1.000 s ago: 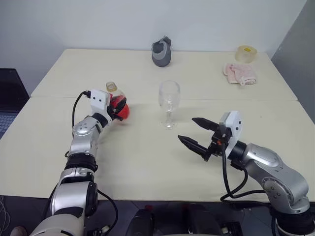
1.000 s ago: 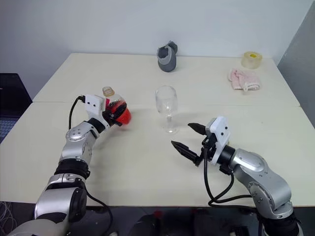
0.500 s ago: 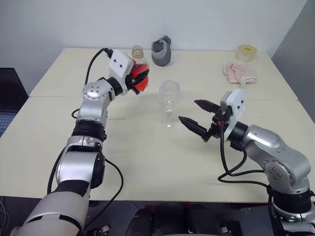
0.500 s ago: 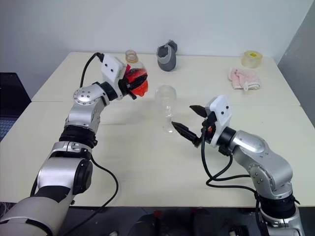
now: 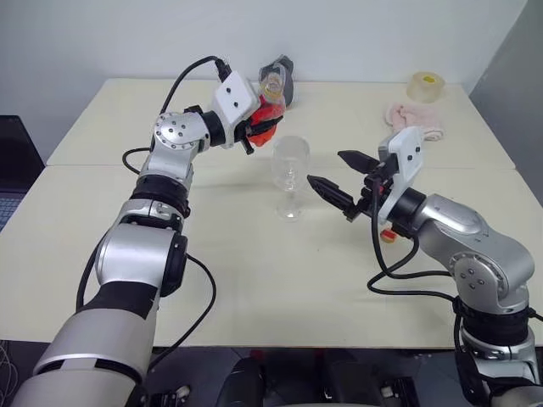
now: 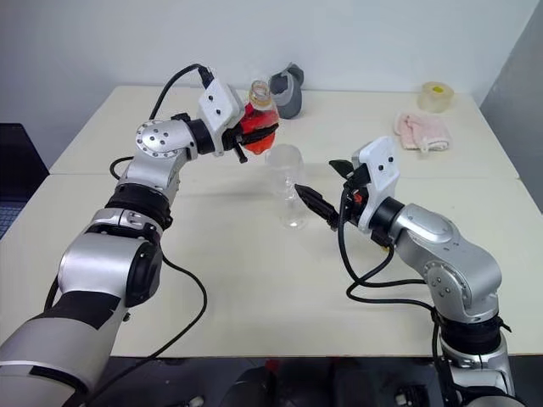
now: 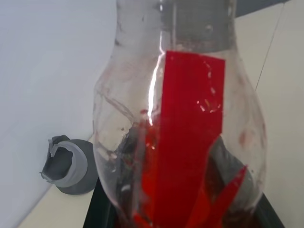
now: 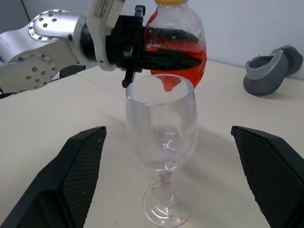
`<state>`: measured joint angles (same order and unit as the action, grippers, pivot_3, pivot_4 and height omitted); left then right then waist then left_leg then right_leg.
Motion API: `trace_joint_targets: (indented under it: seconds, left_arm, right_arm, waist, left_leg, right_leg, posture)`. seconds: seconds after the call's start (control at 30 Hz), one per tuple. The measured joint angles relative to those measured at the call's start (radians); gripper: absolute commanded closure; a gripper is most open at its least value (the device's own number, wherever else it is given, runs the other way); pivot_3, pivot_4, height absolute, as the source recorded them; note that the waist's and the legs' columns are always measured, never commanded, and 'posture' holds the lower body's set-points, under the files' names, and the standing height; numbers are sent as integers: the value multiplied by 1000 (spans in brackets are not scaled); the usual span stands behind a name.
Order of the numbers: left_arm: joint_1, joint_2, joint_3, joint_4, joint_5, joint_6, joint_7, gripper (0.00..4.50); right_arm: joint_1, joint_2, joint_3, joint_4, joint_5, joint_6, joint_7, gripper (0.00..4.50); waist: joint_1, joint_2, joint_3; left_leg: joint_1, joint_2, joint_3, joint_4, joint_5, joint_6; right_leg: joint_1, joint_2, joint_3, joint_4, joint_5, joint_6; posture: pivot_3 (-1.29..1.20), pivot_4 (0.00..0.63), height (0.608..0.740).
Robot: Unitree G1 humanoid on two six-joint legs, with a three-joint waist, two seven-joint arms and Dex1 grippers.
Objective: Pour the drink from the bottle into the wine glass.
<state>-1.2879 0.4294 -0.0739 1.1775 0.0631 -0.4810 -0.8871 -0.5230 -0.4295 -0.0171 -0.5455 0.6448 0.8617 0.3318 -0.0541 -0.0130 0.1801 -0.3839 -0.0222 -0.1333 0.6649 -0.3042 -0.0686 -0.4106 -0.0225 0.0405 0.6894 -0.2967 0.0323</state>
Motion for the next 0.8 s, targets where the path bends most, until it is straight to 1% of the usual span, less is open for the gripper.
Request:
trace_joint_targets:
  seconds: [0.23,0.8]
  left_arm:
    - [-69,49,-18,38,70,-120,17,3367]
    - [-72,94,-138,91,283,-293,164,3367]
  right_arm:
    - [-15,15,10,20,-33,-2,-8,0]
    - [-18,38,20,66,-87,-30,-5,0]
  waist:
    - [-2,-1,0]
    - [-4,-1,0]
  left_leg:
    - [0,-1,-1,0,2,4]
    - [1,-2,-1,0,4,5]
  right_leg:
    - [-1,0,0,6,0,0]
    - [-1,0,0,9,0,1]
  posture:
    - [0,150,740]
    - [0,150,740]
